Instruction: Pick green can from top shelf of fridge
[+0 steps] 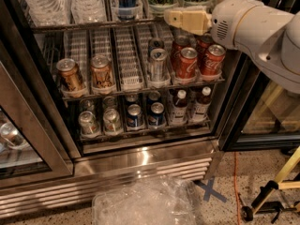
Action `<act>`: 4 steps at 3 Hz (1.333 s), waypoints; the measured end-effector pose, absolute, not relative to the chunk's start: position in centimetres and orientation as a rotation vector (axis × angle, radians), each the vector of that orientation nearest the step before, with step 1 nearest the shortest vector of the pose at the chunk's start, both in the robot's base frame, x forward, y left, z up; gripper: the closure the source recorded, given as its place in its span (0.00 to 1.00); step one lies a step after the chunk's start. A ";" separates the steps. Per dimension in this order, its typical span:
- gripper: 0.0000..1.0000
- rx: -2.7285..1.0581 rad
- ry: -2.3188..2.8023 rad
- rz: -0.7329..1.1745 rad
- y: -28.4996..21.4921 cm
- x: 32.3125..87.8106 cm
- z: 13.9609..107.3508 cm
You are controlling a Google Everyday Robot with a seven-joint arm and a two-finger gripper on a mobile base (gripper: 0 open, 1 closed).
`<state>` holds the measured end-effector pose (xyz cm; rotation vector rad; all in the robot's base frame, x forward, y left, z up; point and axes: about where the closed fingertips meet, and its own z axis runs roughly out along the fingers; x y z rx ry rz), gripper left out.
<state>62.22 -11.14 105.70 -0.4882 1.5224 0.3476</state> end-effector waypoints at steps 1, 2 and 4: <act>0.22 -0.489 1.505 0.312 -11.0 63.0 106.5; 0.23 -0.480 1.501 0.286 -11.2 63.8 106.7; 0.29 -0.414 1.503 0.228 -12.9 65.0 107.0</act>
Offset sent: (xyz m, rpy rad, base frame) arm 0.0299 -0.0098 0.0108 -0.0321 -0.0438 -0.0753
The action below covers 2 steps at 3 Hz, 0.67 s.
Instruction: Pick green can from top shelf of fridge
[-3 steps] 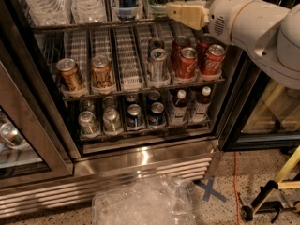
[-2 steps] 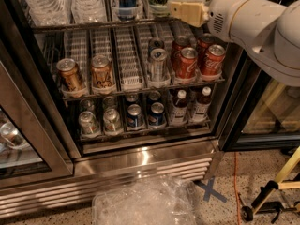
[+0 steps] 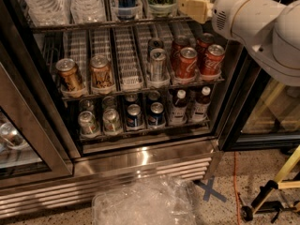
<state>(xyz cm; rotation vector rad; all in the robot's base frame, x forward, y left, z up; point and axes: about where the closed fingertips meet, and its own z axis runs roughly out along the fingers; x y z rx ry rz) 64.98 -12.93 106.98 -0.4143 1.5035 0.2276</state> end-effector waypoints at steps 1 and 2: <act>0.35 -0.374 1.494 0.203 -13.8 65.4 107.4; 0.34 -0.351 1.486 0.193 -13.9 66.3 107.6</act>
Offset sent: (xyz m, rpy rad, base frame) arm 0.0257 -0.0149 0.0062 0.0395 -0.0318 -0.0903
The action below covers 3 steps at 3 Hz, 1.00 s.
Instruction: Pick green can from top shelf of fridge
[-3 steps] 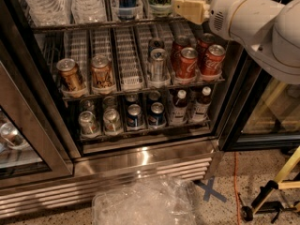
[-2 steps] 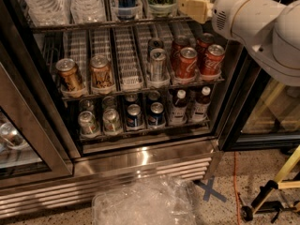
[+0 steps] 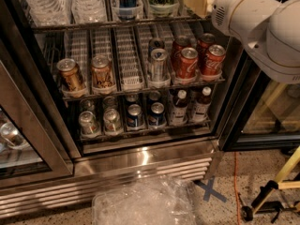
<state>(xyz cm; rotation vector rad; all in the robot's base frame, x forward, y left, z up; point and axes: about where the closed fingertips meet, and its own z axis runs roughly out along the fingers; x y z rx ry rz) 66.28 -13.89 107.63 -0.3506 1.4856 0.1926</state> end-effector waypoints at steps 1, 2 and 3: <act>0.34 -0.335 1.482 0.189 -13.7 67.4 107.7; 0.34 -0.319 1.486 0.174 -13.7 68.5 107.3; 0.34 -0.302 1.488 0.149 -14.0 69.3 107.0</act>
Offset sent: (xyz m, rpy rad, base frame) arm 0.0405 -0.0016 -0.0091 0.0138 0.0058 -0.0631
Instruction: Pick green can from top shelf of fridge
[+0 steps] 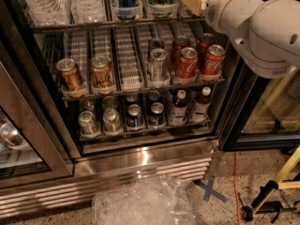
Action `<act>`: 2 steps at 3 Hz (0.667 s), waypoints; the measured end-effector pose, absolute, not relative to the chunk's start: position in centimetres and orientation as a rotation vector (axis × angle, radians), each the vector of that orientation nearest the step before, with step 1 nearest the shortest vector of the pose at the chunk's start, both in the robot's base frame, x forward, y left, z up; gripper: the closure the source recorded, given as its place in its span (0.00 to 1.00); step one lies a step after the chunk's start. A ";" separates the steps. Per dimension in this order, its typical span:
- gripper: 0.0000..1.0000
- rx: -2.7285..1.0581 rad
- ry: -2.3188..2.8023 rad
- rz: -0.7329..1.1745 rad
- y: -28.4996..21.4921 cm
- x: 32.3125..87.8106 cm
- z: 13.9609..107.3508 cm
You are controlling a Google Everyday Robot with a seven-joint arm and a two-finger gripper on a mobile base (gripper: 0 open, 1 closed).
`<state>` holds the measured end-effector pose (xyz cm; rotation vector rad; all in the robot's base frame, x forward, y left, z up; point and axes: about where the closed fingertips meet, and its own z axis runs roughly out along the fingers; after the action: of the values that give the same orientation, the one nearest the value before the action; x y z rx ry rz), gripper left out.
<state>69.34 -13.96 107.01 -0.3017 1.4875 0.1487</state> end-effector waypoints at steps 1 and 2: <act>0.34 -0.289 1.485 0.117 -14.2 70.1 107.0; 0.34 -0.286 1.477 0.093 -14.1 70.9 107.4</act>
Offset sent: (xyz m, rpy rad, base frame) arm 0.0294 -0.0024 0.0080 -0.0361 -0.0250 -0.0706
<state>70.87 -14.07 107.38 -0.2864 1.4769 0.0928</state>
